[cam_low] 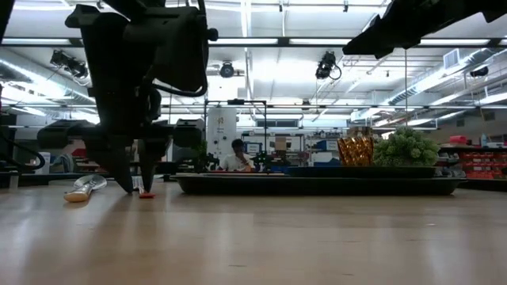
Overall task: Pick and place plate/cup/fork/spoon on tray
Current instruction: Put the orange fork on the black serving tray to the left of the black plate
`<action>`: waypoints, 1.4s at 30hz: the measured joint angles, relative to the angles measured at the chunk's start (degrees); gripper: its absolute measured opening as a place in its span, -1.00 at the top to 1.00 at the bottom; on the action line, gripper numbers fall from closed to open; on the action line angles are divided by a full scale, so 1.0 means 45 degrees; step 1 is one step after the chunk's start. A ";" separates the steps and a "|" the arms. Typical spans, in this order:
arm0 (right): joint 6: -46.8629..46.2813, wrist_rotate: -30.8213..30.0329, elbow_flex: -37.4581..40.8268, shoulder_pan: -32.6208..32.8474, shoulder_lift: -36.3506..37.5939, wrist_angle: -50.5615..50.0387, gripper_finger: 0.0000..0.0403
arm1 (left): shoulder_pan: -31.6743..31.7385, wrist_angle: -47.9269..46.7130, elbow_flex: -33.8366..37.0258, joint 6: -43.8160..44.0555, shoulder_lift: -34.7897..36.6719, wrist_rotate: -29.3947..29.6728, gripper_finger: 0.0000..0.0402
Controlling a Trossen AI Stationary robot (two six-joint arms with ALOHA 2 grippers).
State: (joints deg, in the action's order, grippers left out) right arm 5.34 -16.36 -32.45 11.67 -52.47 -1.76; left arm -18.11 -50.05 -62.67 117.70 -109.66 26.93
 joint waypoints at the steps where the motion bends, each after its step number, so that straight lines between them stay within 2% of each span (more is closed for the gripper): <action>1: 0.0000 0.0000 0.0000 0.0004 0.0000 0.0000 0.48 | 0.0007 -0.0003 0.0004 -0.0102 0.0008 -0.0084 0.44; 7: 0.0066 0.0001 0.0000 0.0004 0.0000 0.0000 0.48 | 0.0015 -0.0002 -0.0001 -0.1050 0.0032 -0.0611 0.55; 17: 0.0097 0.0001 0.0000 0.0004 0.0000 -0.0005 0.48 | 0.0010 -0.0331 0.0014 -0.0764 0.0008 -0.0642 0.92; 25: 0.0175 0.0003 0.0000 0.0004 0.0000 -0.0005 0.48 | 0.0082 -0.0739 -0.0061 -0.0392 -0.0019 -0.0608 0.91; 28: 0.0180 0.0005 0.0000 0.0004 0.0000 -0.0005 0.48 | 0.0167 -0.1584 -0.0400 -0.0406 -0.0091 -0.0616 0.92; 33: 0.0160 0.0002 0.0000 0.0004 0.0000 -0.0005 0.48 | 0.0430 -0.3257 -0.1381 -0.0316 -0.0089 0.0464 0.92; 37: 0.0160 0.0002 0.0000 0.0004 0.0000 -0.0005 0.48 | 0.0823 -0.3583 -0.2108 -0.0407 -0.0082 0.1610 0.91; 42: 0.0146 0.0001 0.0000 0.0004 0.0000 -0.0005 0.48 | 0.1615 -0.3255 -0.2768 -0.1615 -0.0060 0.2836 0.91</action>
State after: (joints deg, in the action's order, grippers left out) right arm 6.00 -16.36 -32.45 11.68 -52.47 -1.78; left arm -10.84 -64.70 -75.13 110.43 -109.93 39.69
